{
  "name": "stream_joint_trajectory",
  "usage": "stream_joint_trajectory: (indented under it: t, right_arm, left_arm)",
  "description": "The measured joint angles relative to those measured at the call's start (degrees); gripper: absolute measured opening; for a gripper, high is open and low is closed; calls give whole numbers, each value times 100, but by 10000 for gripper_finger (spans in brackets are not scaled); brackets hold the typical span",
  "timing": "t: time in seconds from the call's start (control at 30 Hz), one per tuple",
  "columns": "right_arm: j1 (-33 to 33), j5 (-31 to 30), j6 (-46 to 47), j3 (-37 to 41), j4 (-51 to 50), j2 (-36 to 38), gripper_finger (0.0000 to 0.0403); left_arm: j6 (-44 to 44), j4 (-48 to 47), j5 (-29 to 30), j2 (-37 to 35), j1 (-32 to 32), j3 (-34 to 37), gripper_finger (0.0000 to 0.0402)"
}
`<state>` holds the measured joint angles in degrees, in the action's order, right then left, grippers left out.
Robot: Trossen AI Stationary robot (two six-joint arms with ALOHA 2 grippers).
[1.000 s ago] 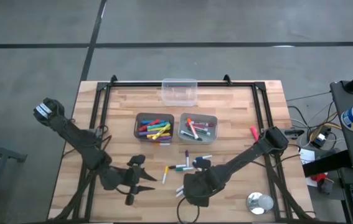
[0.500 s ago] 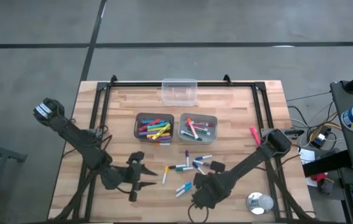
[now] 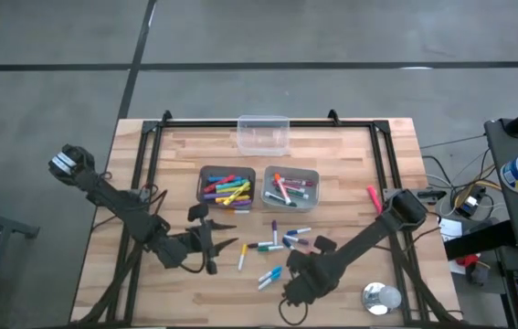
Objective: Pick & Place Markers
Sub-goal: Put the large pink highlighter pen into the black bin
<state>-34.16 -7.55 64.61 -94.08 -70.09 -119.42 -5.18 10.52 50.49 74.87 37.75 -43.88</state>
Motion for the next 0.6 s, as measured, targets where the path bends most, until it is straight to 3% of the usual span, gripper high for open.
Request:
stream_joint_trajectory:
  t: [0.23,0.4,0.6]
  right_arm:
    - [290,996,1806,137,43,0,73]
    - [457,1522,2078,166,329,0,113]
    - [696,1529,1850,166,249,0,161]
  left_arm:
    - [363,1,1,-2,-47,0,142]
    - [412,-14,1,-7,-56,0,142]
    - [411,-192,1,-9,-54,2,142]
